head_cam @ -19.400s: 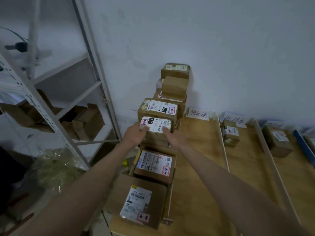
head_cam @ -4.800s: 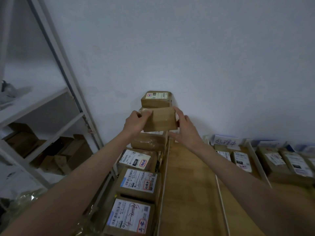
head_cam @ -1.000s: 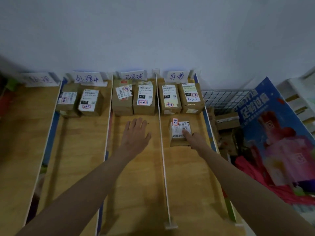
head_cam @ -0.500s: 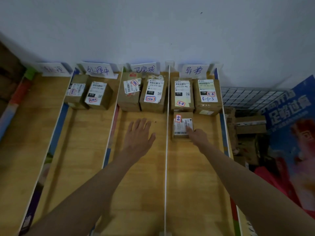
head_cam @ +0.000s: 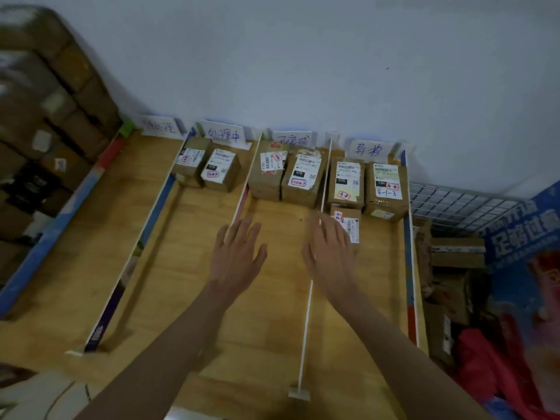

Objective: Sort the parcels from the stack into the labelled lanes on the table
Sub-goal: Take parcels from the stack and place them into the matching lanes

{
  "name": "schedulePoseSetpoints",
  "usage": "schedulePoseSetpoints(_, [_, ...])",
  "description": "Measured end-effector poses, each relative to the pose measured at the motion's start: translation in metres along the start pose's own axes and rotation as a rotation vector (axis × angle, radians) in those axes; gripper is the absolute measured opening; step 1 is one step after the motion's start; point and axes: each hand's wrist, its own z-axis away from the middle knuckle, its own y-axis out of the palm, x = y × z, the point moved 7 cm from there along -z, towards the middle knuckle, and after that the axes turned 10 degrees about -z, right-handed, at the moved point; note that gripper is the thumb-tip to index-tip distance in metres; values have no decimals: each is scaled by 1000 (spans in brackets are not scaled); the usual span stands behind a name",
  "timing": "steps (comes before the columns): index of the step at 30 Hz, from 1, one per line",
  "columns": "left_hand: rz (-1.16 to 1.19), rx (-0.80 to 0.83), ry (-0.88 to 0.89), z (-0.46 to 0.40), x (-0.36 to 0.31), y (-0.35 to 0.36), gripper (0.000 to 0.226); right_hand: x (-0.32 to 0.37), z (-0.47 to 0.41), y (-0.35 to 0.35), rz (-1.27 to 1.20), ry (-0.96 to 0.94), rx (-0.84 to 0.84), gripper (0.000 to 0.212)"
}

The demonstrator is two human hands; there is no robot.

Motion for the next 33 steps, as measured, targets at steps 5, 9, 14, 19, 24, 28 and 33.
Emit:
schedulePoseSetpoints(5, [-58, -28, -137, 58, 82, -19, 49, 82, 15, 20, 54, -165, 14, 43])
schedulePoseSetpoints(9, [-116, -57, -232, 111, 158, -33, 50, 153, 29, 43, 121, -248, 49, 44])
schedulePoseSetpoints(14, [-135, -94, -358, 189, 255, -51, 45, 249, 49, 87, 128, -265, 93, 47])
schedulePoseSetpoints(19, [-147, -84, -434, 249, 341, -65, 46, 345, 70, 124, 157, -304, 88, 48])
schedulePoseSetpoints(24, [-167, -97, -460, 294, 411, -76, 43, 423, 79, 148, 152, -348, 55, 47])
schedulePoseSetpoints(28, [-170, -135, -473, 310, 463, -79, 43, 473, 69, 169, 119, -377, 40, 47])
schedulePoseSetpoints(33, [-188, -114, -516, 311, 537, -67, 48, 532, 43, 209, 97, -414, 30, 45])
